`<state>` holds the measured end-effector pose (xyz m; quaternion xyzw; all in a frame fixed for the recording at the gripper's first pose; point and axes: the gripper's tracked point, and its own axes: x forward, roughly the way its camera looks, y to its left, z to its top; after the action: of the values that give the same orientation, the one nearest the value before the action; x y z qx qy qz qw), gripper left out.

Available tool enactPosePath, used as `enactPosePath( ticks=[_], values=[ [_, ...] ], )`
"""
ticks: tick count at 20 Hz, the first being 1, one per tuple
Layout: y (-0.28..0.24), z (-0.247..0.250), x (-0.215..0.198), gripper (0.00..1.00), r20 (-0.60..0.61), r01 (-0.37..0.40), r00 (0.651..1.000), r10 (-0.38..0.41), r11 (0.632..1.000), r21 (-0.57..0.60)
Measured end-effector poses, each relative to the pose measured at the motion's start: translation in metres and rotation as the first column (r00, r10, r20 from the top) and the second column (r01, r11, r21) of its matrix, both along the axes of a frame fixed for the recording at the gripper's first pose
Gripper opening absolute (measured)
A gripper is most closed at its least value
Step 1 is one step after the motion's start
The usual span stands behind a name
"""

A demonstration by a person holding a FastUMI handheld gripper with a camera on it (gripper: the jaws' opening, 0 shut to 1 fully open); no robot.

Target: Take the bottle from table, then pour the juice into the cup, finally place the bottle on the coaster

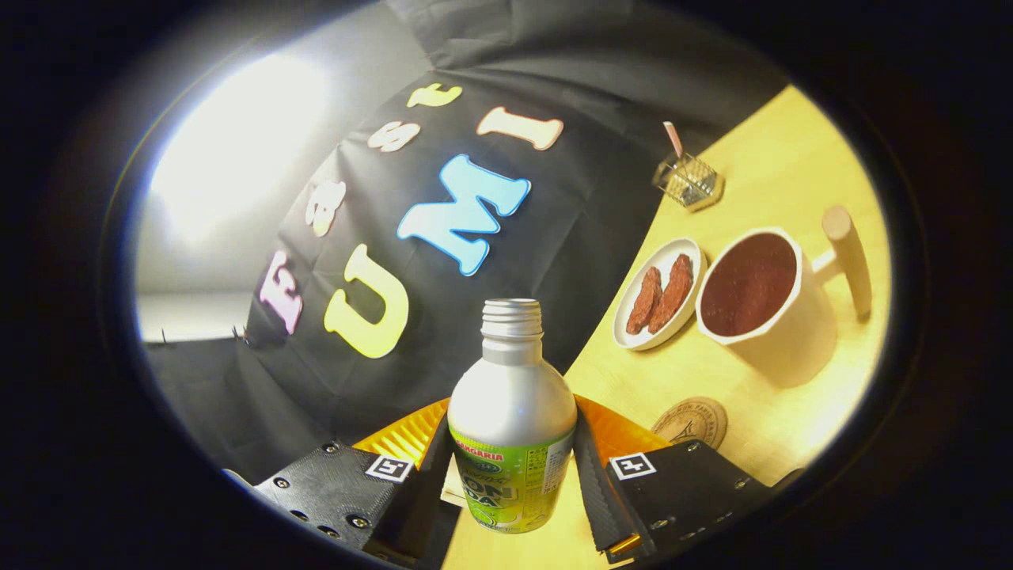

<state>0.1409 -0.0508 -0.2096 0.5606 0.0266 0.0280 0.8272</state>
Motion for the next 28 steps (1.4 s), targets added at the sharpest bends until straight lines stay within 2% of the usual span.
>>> enactPosePath(
  ticks=[11, 16, 28],
  values=[
    [-0.017, -0.006, -0.001, 0.75, 0.0, 0.051, 0.999, -0.052, 0.966, 0.254],
    [-0.019, -0.001, -0.002, 0.75, 0.035, 0.049, 0.997, -0.067, 0.925, 0.376],
    [-0.029, 0.006, 0.0, 0.75, 0.052, 0.071, 0.992, -0.117, 0.84, 0.537]
  ],
)
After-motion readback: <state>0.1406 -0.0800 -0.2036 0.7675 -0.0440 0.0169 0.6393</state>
